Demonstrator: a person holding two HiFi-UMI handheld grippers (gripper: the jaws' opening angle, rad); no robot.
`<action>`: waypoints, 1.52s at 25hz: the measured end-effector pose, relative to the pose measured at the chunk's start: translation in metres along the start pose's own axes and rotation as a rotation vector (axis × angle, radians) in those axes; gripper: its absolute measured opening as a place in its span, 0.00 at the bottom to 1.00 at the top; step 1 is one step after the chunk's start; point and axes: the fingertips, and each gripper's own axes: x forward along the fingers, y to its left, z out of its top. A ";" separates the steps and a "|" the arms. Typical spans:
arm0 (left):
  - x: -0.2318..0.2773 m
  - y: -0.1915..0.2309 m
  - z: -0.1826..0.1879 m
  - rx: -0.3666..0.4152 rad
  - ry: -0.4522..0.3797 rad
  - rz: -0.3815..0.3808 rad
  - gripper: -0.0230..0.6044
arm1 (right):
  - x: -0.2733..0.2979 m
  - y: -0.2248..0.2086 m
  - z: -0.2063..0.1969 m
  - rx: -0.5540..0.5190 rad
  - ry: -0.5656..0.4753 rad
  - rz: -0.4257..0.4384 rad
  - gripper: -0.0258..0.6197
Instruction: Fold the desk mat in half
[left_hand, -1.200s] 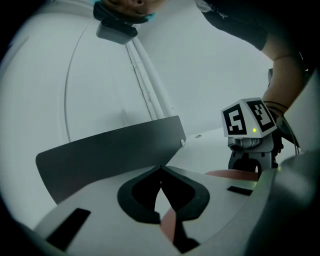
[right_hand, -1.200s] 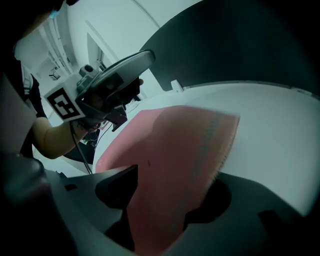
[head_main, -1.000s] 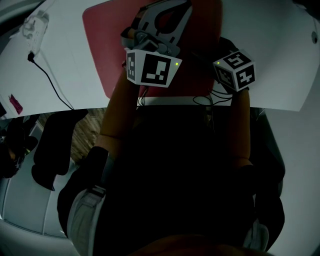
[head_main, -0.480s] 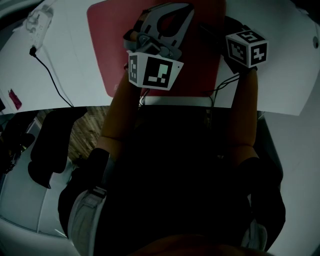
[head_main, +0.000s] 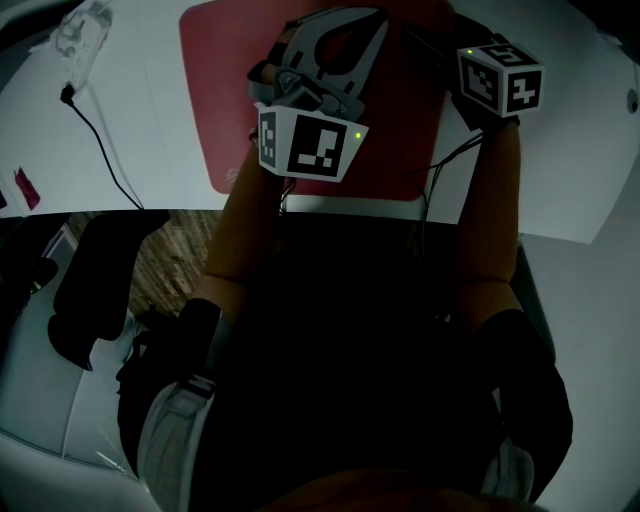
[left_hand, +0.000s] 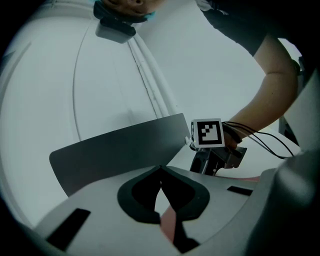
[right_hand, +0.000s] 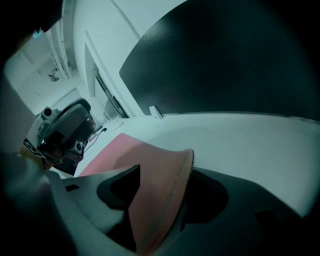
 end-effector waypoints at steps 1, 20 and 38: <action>-0.001 0.000 0.000 0.000 0.002 0.004 0.06 | 0.001 -0.003 0.001 -0.016 0.010 -0.013 0.48; -0.092 0.020 0.009 -0.010 -0.004 0.090 0.06 | -0.035 0.074 0.031 -0.149 -0.128 -0.108 0.10; -0.232 0.036 -0.007 -0.034 0.043 0.149 0.06 | -0.039 0.213 0.015 -0.273 -0.156 -0.162 0.10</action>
